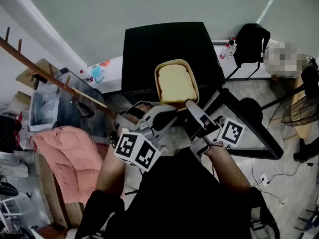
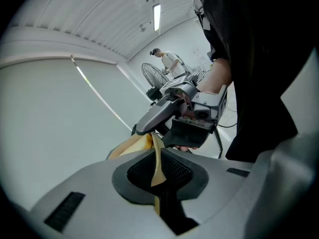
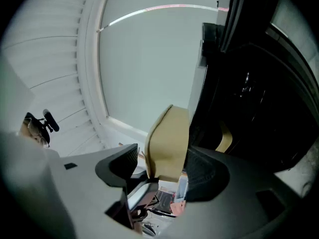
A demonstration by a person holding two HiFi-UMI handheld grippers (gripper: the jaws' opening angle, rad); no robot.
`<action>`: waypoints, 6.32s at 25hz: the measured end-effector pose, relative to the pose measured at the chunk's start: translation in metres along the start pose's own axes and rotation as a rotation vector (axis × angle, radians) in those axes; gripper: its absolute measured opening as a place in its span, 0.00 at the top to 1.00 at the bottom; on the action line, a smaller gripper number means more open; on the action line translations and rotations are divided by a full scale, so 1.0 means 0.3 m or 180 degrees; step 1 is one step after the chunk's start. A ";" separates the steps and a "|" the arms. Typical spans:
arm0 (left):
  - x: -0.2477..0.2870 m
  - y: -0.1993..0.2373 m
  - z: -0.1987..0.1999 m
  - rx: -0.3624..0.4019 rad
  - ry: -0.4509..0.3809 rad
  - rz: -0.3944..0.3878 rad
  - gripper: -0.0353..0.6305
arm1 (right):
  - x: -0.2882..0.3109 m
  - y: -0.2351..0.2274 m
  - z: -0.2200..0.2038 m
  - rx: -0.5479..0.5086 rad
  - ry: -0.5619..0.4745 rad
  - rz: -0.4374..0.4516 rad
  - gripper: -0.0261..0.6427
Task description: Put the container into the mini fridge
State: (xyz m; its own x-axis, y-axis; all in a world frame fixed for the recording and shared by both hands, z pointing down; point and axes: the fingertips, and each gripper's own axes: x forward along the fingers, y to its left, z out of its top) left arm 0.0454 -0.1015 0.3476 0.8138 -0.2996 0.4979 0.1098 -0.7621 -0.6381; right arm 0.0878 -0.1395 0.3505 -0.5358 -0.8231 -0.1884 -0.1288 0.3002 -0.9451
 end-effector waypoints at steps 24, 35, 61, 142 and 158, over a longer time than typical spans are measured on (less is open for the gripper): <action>-0.071 -0.228 0.097 -0.1020 -0.0528 0.0589 0.86 | -0.176 -0.015 -0.157 0.0114 0.0347 0.0233 0.62; 0.042 -0.338 0.020 -0.1639 -0.0440 0.0577 0.85 | -0.253 -0.194 -0.180 0.0219 0.0197 -0.0030 0.63; 0.109 -0.250 -0.242 -0.2141 -0.0466 0.0395 0.84 | -0.109 -0.545 -0.016 0.0337 -0.0502 -0.0559 0.63; -0.064 -0.148 -0.531 -0.3078 -0.0512 0.1153 0.85 | 0.058 -0.657 0.031 -0.2218 -0.0014 -0.1970 0.79; -0.107 -0.049 -0.415 -0.3197 -0.0719 0.1855 0.85 | -0.110 -0.399 -0.022 -0.2962 0.0170 -0.1479 0.84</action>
State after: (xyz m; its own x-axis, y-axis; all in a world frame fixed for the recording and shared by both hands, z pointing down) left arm -0.0535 -0.1522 0.4142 0.6861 -0.7199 0.1051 -0.7270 -0.6837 0.0634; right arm 0.1154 -0.1450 0.4715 -0.3021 -0.9371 0.1748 -0.9124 0.2311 -0.3379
